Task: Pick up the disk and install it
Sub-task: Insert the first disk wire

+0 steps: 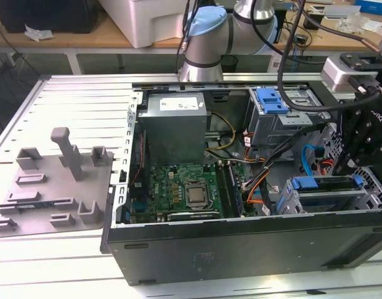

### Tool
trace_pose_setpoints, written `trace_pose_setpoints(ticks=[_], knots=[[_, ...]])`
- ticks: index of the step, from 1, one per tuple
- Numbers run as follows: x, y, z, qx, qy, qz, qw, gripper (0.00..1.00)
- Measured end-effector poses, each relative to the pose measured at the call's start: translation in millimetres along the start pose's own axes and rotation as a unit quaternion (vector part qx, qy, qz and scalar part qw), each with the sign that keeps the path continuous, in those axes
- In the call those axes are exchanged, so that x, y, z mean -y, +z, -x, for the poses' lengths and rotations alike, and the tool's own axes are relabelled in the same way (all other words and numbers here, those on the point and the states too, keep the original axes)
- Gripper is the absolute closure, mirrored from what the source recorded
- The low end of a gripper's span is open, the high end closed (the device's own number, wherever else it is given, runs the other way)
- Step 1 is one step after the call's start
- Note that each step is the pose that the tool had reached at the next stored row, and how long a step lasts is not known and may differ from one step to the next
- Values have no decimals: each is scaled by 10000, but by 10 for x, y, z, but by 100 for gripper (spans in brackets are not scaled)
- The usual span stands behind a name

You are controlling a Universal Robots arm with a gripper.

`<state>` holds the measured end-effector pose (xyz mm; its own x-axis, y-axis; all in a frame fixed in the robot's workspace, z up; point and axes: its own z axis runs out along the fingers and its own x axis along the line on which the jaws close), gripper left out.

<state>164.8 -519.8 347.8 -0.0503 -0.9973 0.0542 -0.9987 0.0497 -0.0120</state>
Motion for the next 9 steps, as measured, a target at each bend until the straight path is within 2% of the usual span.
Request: trace_pose_setpoints(ticks=[5, 9], knots=[[2, 0, -42, 33, 0, 2, 10000, 84], [2, 0, -43, 37, 0, 1, 10000, 84]])
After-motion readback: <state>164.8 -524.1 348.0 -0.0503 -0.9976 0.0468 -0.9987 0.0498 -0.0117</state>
